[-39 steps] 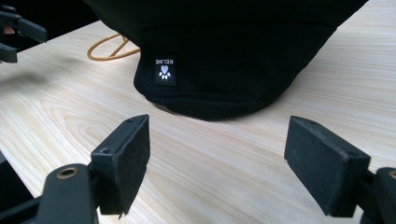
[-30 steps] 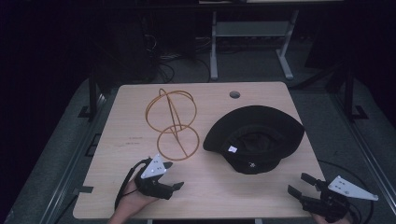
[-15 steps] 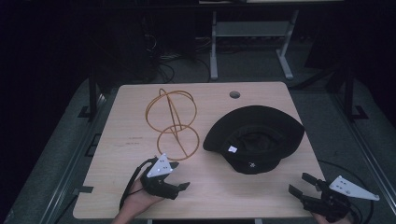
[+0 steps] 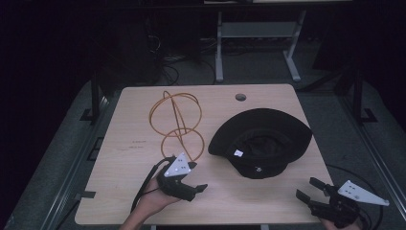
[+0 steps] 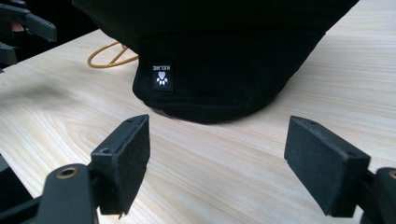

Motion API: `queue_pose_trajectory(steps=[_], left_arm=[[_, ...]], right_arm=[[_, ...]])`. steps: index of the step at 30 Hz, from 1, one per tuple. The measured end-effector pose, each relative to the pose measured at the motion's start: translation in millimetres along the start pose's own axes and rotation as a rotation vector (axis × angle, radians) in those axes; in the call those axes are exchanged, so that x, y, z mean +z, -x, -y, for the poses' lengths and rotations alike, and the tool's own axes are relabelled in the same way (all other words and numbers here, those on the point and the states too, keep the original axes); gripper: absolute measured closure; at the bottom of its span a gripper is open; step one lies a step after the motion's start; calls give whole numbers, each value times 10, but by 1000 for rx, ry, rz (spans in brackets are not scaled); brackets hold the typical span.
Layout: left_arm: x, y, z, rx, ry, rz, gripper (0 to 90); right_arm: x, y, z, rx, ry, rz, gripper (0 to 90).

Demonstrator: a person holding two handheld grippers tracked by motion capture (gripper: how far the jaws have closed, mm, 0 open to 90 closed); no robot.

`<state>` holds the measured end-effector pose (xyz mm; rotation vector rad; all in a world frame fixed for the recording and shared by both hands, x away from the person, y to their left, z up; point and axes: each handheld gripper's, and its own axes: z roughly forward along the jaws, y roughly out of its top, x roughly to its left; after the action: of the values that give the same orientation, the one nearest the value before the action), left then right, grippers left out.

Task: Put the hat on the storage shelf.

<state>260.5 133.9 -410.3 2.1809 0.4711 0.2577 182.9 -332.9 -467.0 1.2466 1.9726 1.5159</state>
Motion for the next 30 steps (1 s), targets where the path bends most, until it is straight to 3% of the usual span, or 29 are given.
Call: queue_pose_trajectory(steps=[20, 30], left_arm=[[300, -1, -597, 68, 16, 33, 225], [558, -33, -784, 99, -31, 47, 236]], right_arm=[[13, 8, -11, 5, 5, -17, 220], [8, 12, -10, 6, 10, -23, 220]])
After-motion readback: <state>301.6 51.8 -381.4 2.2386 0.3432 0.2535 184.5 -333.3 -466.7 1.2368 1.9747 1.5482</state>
